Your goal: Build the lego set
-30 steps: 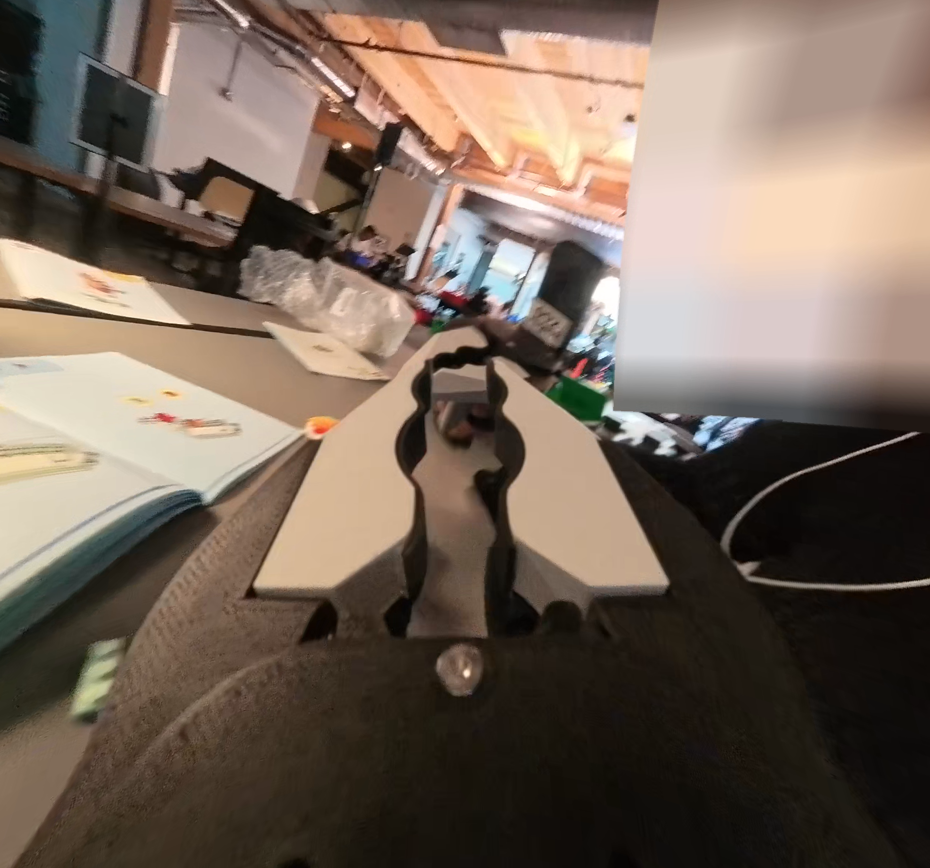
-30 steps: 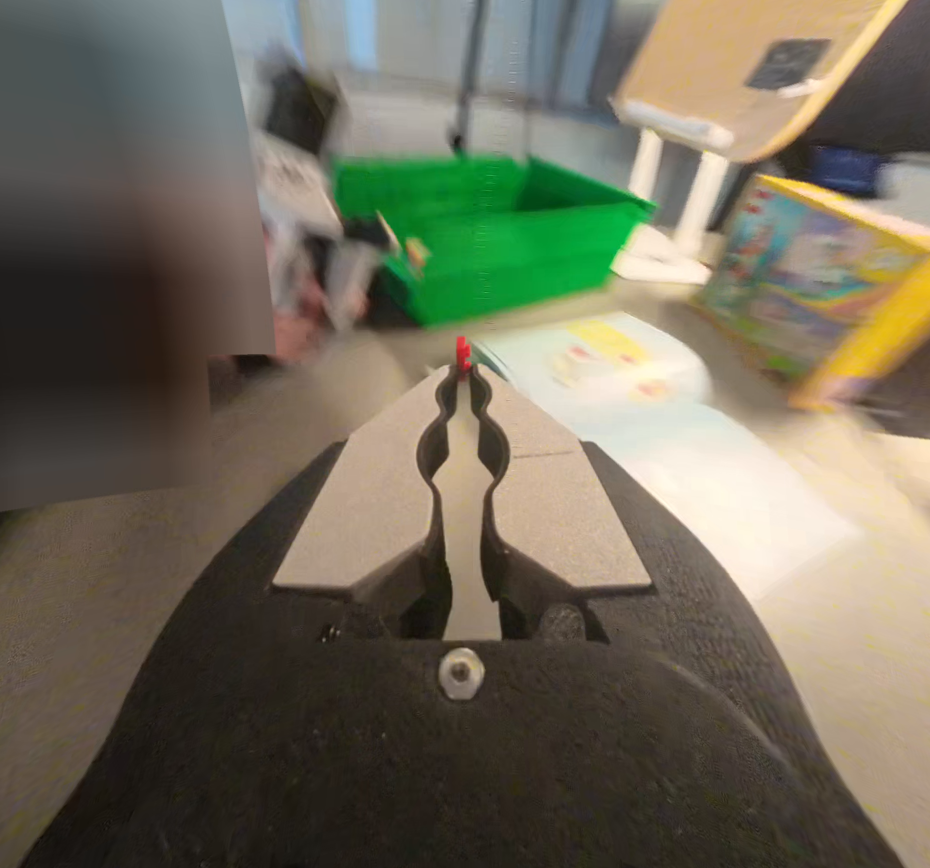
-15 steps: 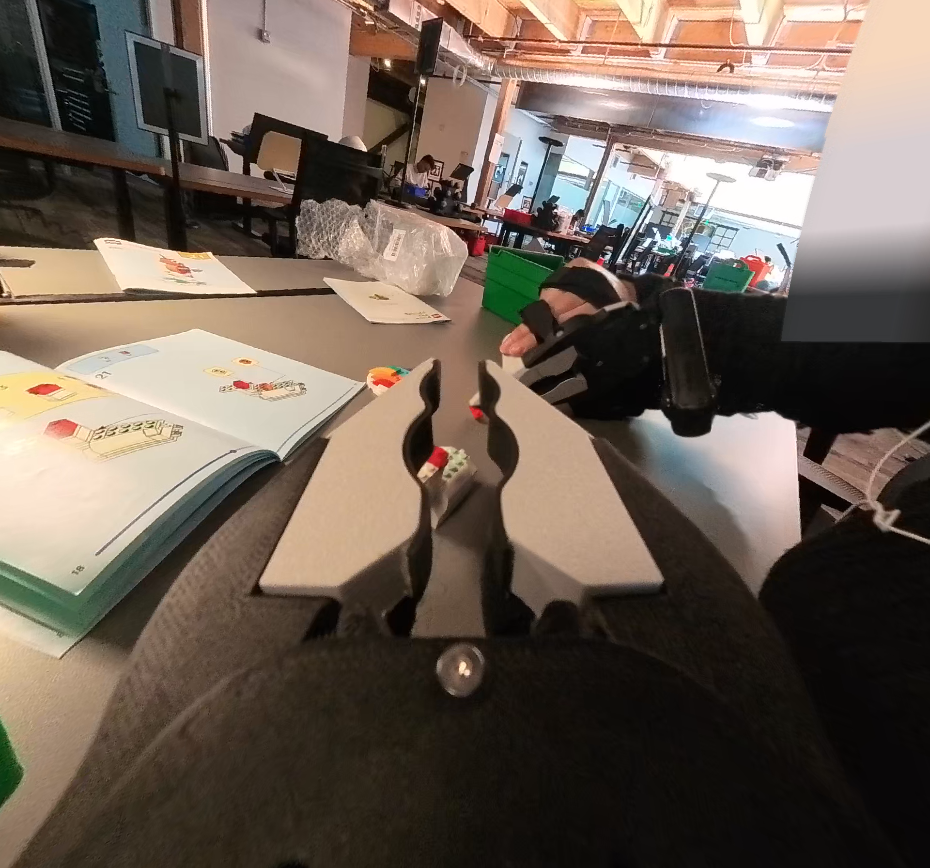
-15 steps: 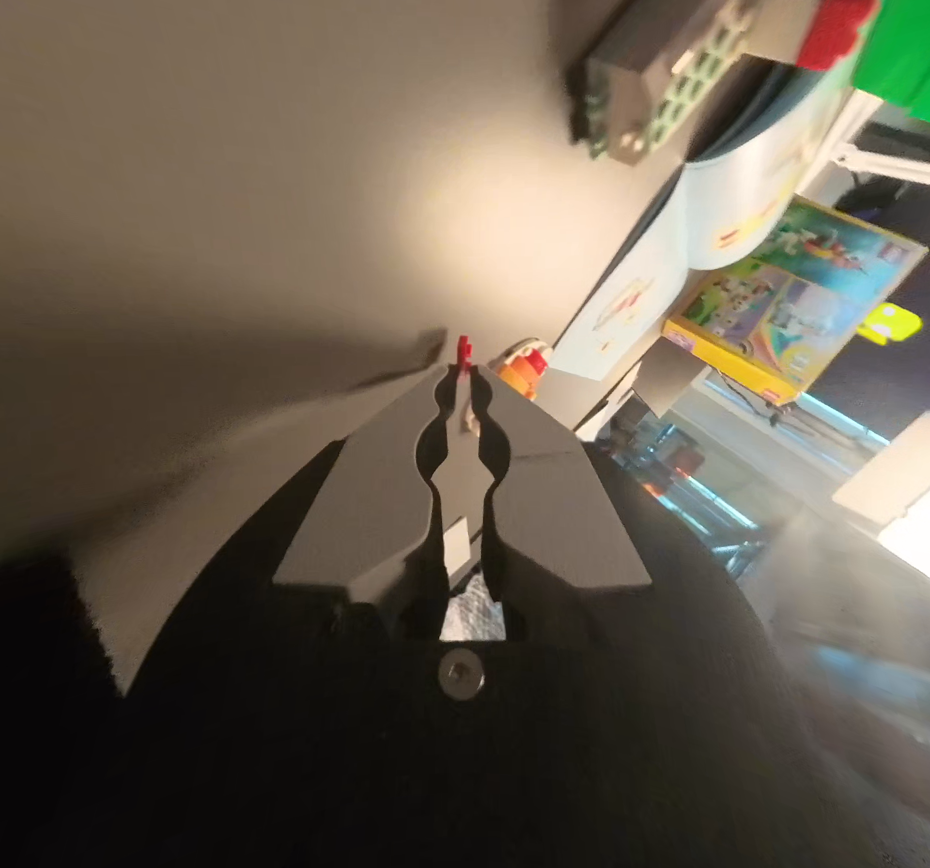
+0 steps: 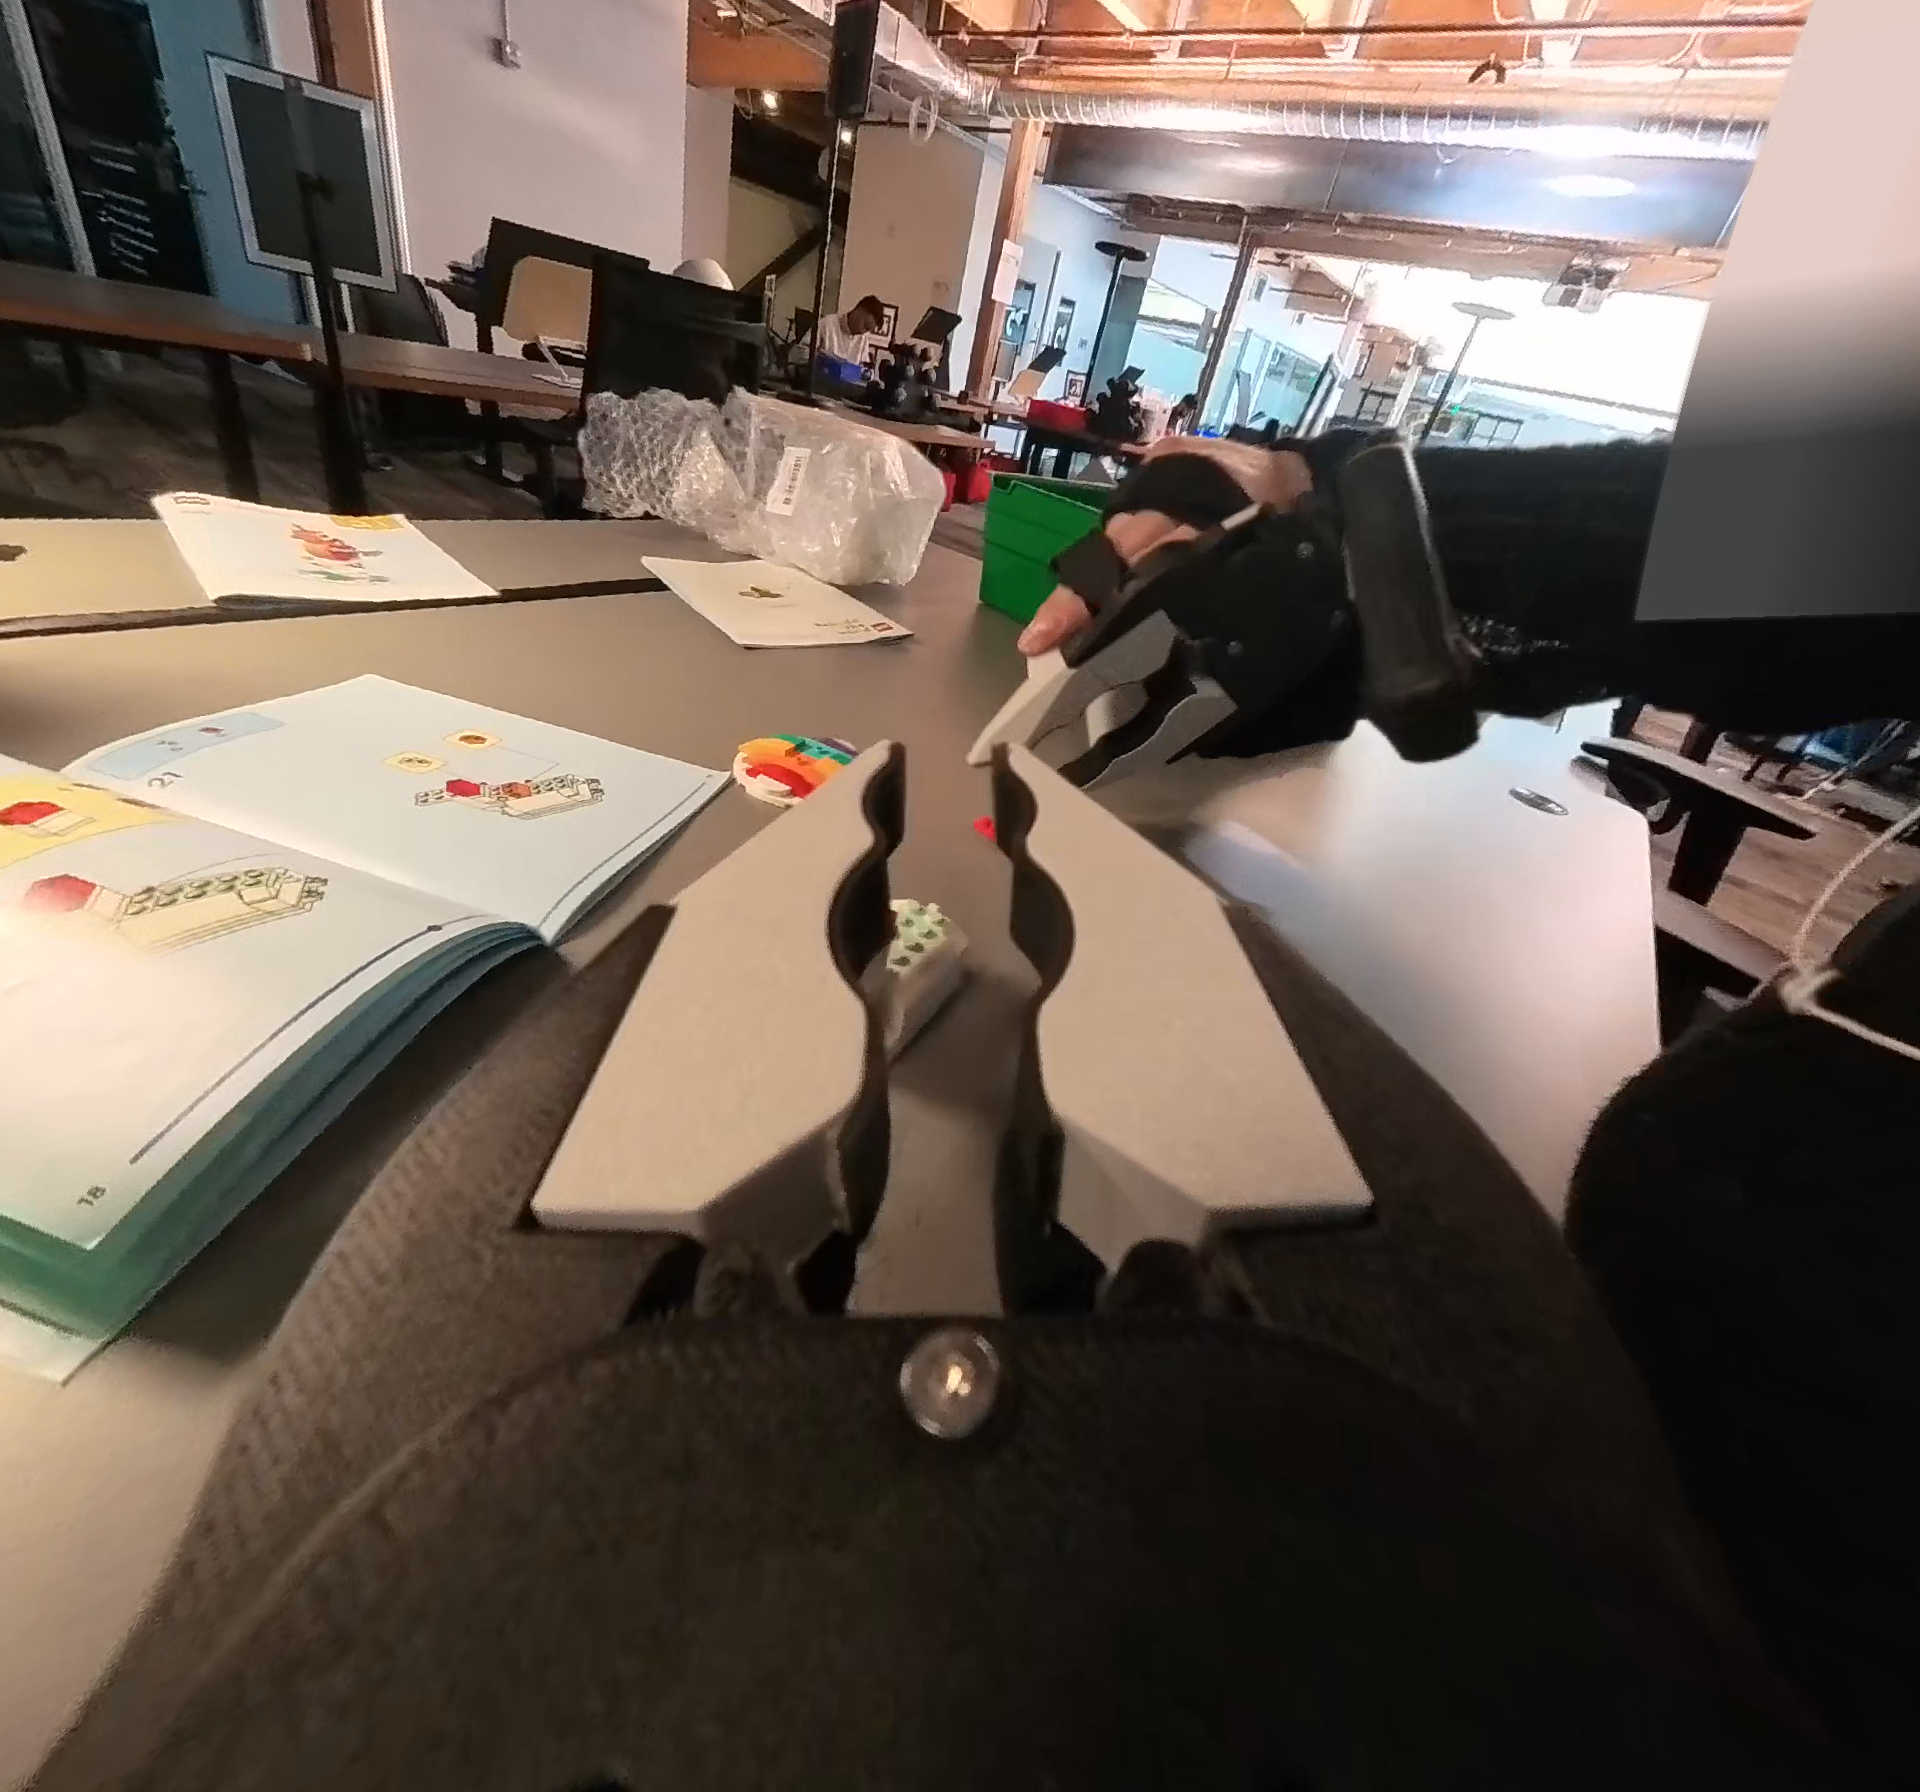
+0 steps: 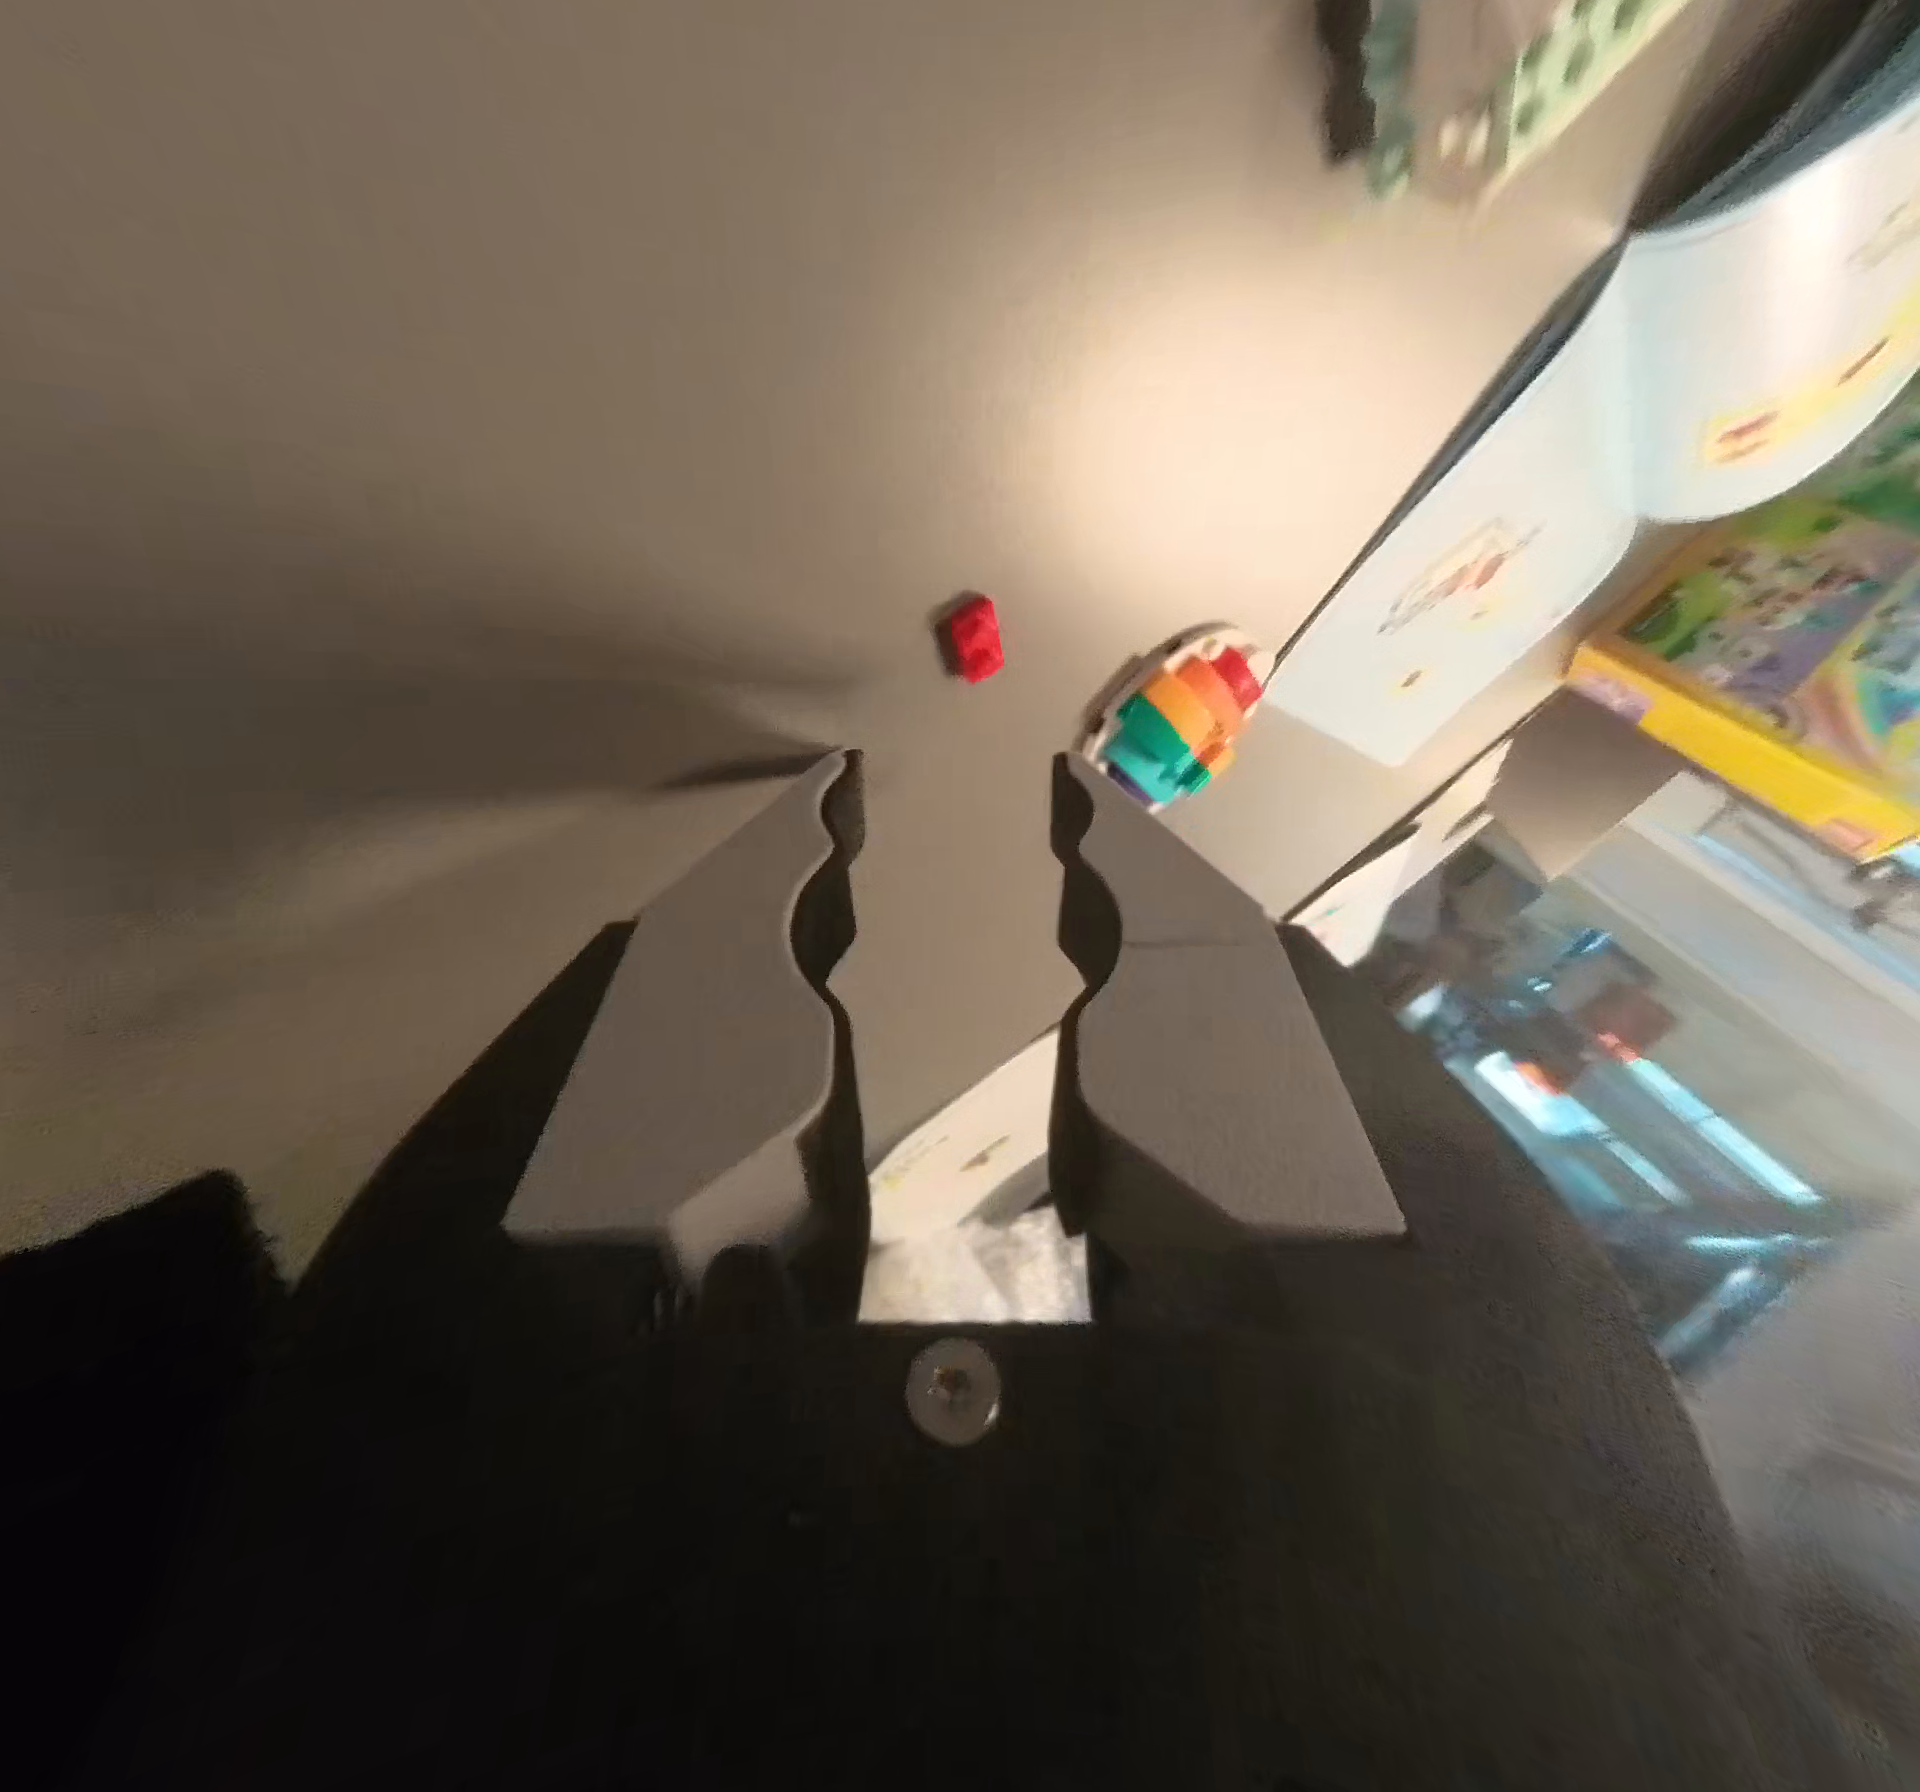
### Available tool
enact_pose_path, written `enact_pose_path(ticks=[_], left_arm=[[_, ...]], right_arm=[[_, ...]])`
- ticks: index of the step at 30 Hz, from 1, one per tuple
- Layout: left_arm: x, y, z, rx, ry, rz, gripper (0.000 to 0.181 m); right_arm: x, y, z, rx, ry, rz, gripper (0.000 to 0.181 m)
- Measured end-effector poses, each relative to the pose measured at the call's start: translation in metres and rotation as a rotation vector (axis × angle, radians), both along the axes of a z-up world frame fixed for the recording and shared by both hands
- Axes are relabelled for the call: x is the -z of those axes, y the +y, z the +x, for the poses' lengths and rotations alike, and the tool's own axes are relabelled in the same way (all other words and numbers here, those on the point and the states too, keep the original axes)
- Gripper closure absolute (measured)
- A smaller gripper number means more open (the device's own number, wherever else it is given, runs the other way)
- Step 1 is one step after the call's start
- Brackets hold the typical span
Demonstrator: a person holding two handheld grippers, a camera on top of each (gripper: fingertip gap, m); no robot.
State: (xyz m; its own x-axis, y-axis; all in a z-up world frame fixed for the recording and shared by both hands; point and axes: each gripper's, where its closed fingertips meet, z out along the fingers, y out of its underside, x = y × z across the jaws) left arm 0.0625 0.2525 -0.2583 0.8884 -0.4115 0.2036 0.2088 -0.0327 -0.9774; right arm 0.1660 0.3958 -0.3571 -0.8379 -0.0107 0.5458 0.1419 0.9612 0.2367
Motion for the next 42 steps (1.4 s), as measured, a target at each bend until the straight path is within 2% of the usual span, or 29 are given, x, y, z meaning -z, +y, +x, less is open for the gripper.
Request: enact_pose_path(ticks=[2,6,8,10,13,15,22,29,37,41,42], left_arm=[[-0.003,-0.001,-0.003,-0.005,-0.022,0.013,0.167],[-0.002,-0.001,-0.010,-0.029,-0.031,0.006,0.163],[0.000,0.000,-0.011,-0.035,-0.026,-0.007,0.163],[0.003,0.001,-0.014,-0.044,-0.013,-0.023,0.161],[0.009,0.002,-0.017,-0.053,0.044,-0.046,0.154],[0.017,0.003,-0.019,-0.061,0.093,-0.085,0.153],[0.049,0.007,-0.009,0.061,0.257,-0.286,0.152],[0.074,0.016,-0.016,0.116,0.383,-0.445,0.145],[0.083,0.016,-0.009,0.171,0.386,-0.488,0.162],[0.083,0.017,-0.011,0.141,0.418,-0.481,0.164],[0.083,0.017,-0.010,0.133,0.426,-0.476,0.164]], right_arm=[[-0.004,-0.002,-0.006,0.138,0.055,-0.171,0.142],[-0.021,-0.055,-0.041,0.411,0.154,-0.879,0.136],[-0.030,-0.084,-0.059,0.459,0.158,-1.167,0.132],[-0.031,-0.103,-0.074,0.462,0.157,-1.310,0.131],[-0.025,-0.115,-0.092,0.451,0.186,-1.371,0.133],[-0.031,-0.118,-0.102,0.427,0.235,-1.410,0.145],[-0.039,-0.126,-0.108,0.367,0.217,-1.498,0.151],[-0.037,-0.124,-0.112,0.339,0.228,-1.471,0.159],[-0.037,-0.125,-0.112,0.303,0.221,-1.456,0.164],[-0.038,-0.124,-0.114,0.365,0.239,-1.472,0.164],[-0.038,-0.123,-0.114,0.393,0.251,-1.477,0.155]])
